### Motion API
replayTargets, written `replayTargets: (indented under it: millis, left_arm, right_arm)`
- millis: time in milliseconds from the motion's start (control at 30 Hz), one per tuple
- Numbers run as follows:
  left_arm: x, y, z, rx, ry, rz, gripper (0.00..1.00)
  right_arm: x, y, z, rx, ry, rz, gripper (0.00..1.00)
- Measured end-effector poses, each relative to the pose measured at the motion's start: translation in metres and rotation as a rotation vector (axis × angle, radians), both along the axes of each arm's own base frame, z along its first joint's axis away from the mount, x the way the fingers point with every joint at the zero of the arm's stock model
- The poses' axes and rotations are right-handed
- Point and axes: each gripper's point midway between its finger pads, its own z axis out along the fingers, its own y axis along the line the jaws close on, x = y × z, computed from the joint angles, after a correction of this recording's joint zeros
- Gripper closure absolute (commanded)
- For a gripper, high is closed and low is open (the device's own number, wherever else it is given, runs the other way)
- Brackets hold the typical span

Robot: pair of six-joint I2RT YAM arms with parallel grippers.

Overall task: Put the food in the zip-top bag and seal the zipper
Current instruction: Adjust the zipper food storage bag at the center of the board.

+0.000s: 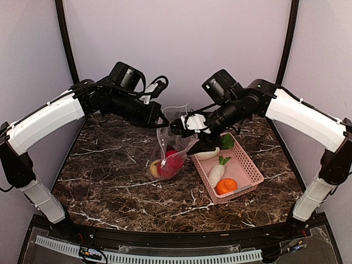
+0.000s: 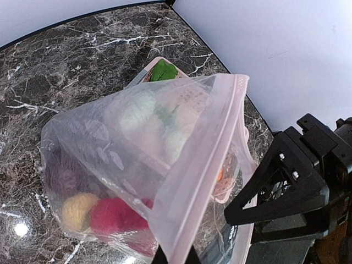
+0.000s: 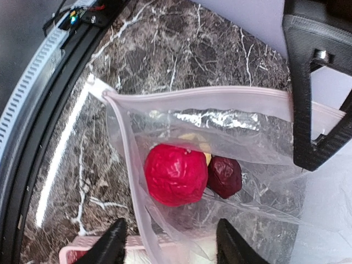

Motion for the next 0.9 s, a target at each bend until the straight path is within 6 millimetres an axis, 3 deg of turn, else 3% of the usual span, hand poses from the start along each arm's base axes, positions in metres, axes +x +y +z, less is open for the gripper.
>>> replayTargets:
  millis: [133,233,300,400,467,567,633,767,900]
  left_arm:
    - [-0.001,0.001,-0.001,0.009,-0.002,-0.008,0.99]
    - [-0.002,0.003,-0.005,0.026,-0.002,-0.014,0.99]
    - [0.001,0.007,-0.008,0.043,-0.004,-0.011,0.99]
    - [0.011,0.018,-0.015,0.09,0.001,0.011,0.99]
    - [0.024,0.027,-0.017,0.123,0.01,0.039,0.99]
    - [0.046,0.035,-0.006,0.152,0.006,0.075,0.99]
    - [0.053,0.037,0.01,0.144,-0.014,0.086,0.99]
    - [0.047,0.043,0.031,0.131,-0.052,0.088,0.99]
    - [0.039,0.046,0.017,0.157,-0.016,0.077,0.99]
  right_arm:
    - [0.008,0.004,-0.014,-0.056,-0.05,-0.023,1.0]
    - [0.01,0.009,-0.021,-0.085,-0.069,-0.023,1.0]
    - [0.009,0.012,-0.015,-0.08,-0.083,-0.018,1.0]
    - [0.009,0.02,0.017,-0.015,-0.113,-0.014,1.0]
    - [0.01,0.027,0.05,0.071,-0.139,-0.019,1.0]
    - [0.013,0.033,0.08,0.16,-0.17,-0.033,1.0]
    - [0.015,0.035,0.083,0.174,-0.171,-0.045,1.0]
    - [0.018,0.036,0.07,0.155,-0.15,-0.063,1.0]
    - [0.02,0.035,0.047,0.105,-0.124,-0.08,1.0]
